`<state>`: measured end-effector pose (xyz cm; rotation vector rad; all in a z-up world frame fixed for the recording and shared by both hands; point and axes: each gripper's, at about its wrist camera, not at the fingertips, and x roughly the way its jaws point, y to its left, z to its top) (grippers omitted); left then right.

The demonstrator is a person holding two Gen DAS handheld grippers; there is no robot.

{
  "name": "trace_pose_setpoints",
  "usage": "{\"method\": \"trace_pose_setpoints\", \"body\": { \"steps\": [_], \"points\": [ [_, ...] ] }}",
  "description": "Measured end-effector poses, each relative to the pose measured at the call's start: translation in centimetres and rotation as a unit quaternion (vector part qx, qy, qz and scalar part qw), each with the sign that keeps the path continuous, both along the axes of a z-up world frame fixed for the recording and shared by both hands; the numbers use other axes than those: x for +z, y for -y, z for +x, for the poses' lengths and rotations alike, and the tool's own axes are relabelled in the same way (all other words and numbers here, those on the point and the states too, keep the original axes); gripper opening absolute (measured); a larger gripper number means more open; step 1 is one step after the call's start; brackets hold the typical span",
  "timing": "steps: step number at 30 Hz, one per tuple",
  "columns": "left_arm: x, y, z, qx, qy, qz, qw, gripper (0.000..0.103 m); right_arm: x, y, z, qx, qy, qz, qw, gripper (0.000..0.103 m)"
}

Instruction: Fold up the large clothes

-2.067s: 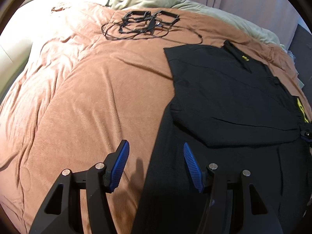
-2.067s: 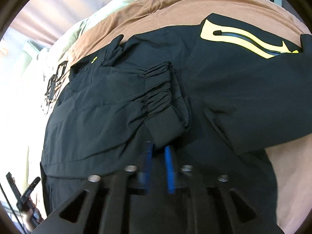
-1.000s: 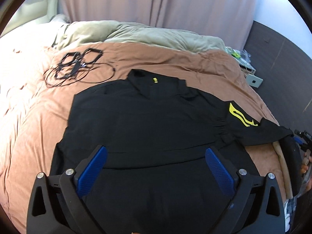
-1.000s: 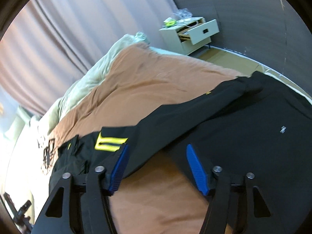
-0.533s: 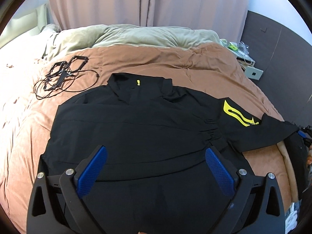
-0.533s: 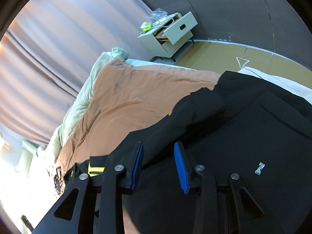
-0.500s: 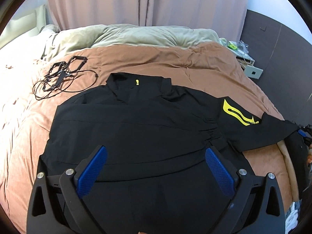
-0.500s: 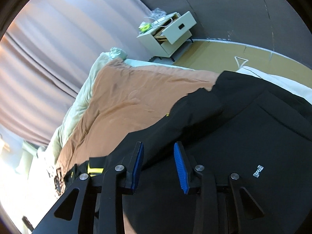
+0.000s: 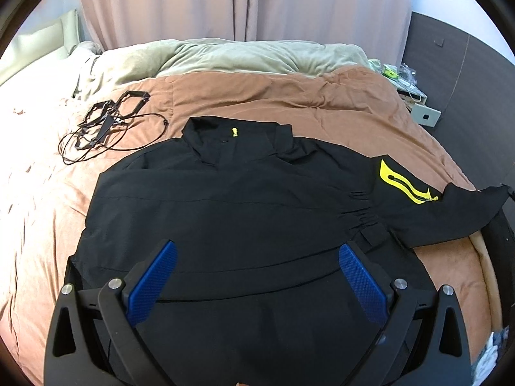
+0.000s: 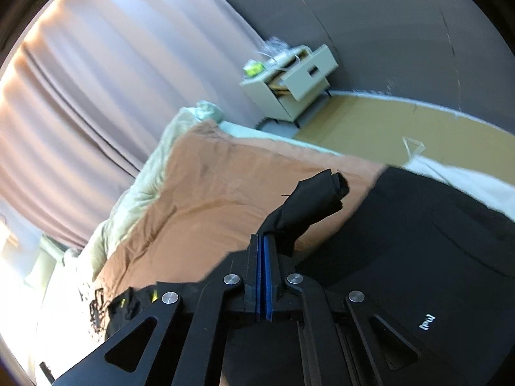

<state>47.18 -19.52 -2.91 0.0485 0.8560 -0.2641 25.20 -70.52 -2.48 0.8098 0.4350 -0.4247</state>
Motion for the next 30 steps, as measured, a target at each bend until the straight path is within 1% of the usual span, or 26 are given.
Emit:
{"method": "trace_pose_setpoints", "body": {
  "steps": [5,9,15,19,23,28,30],
  "points": [
    [0.3,-2.5,-0.5,0.013,0.003,-0.01,0.9999,0.103,4.3,-2.8,1.2,0.026,0.022,-0.033,0.999,0.002],
    [1.1,-5.1,-1.2,0.022,0.016,-0.011,0.9996,0.103,7.8,-5.8,2.6,0.052,0.034,-0.063,0.996,0.002],
    [1.9,-9.8,-2.4,0.04,0.03,-0.016,0.9986,0.103,12.9,-12.1,5.2,0.099,0.049,-0.103,0.989,0.002],
    [2.0,-13.5,-3.0,0.057,0.035,-0.017,0.9976,0.103,16.2,-16.9,7.3,0.134,0.06,-0.125,0.981,0.002],
    [1.9,-17.5,-3.7,0.078,0.035,-0.032,0.9958,0.103,19.4,-22.5,9.9,0.173,0.066,-0.151,0.971,0.002],
    [1.1,-22.9,-4.4,0.107,0.03,-0.042,0.9929,0.103,22.5,-29.5,13.0,0.215,0.076,-0.173,0.958,0.002],
    [0.8,-25.2,-4.8,0.118,0.029,-0.045,0.9915,0.103,23.3,-32.1,14.2,0.229,0.079,-0.177,0.954,0.002]
  ]
}}
